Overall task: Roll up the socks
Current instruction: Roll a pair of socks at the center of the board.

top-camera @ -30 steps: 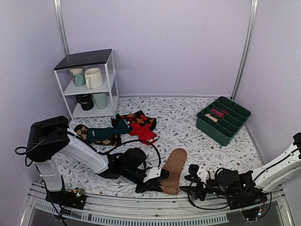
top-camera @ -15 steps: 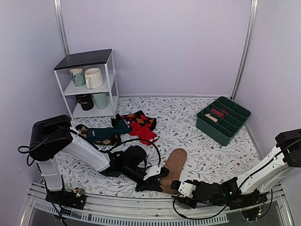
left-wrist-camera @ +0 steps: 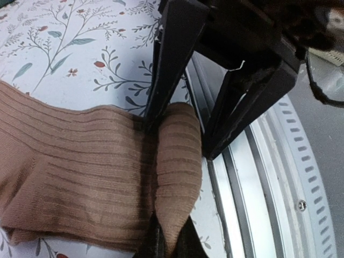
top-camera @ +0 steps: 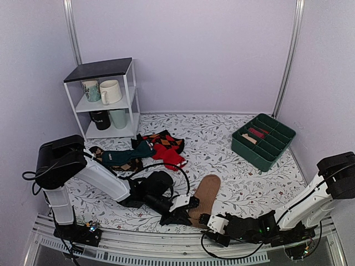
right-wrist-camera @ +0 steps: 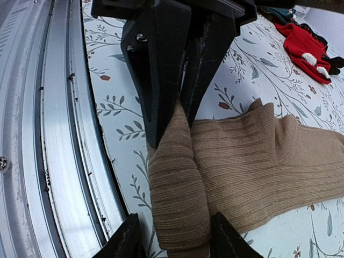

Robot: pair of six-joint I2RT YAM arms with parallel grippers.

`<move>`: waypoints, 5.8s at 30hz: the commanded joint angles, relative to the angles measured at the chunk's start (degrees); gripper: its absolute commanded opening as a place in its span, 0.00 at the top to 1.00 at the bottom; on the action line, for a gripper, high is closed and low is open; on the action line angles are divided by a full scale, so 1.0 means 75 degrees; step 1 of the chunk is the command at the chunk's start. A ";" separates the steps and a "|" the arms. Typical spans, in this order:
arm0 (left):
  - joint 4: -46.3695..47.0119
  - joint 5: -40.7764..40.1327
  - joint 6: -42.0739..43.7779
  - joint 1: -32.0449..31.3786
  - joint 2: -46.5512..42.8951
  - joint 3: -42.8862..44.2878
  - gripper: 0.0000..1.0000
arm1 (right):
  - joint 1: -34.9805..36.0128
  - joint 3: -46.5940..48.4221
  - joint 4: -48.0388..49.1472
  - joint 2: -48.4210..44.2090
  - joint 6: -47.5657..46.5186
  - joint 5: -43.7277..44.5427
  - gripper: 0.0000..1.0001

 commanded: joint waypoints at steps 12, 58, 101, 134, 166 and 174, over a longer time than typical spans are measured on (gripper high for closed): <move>-0.0947 -0.0348 -0.0018 0.0031 0.0489 -0.0078 1.00 | -0.0384 -0.0384 0.0415 -0.0830 0.0044 -0.0501 0.54; 0.2132 -0.2421 0.2507 -0.0859 -0.2192 -0.1795 0.63 | -0.3054 -0.0594 0.0305 0.0712 0.4453 -0.6258 0.94; -0.1171 -0.1658 0.0554 -0.0953 -0.0460 -0.0113 1.00 | -0.3836 -0.0398 -0.0670 -0.1049 0.3129 -0.5803 0.54; -0.2165 0.0245 -0.1184 0.0071 0.0425 0.0182 1.00 | -0.0772 -0.0257 0.1319 -0.0147 -0.0998 -0.2080 0.50; 0.1528 -0.2719 0.2001 -0.0870 -0.2601 -0.1716 0.55 | -0.3327 -0.0343 0.0909 0.1244 0.3133 -0.7085 0.94; 0.1463 -0.2963 0.2517 -0.1134 -0.1625 -0.1466 0.53 | -0.4054 0.0022 0.0307 0.1934 0.4071 -0.8600 0.94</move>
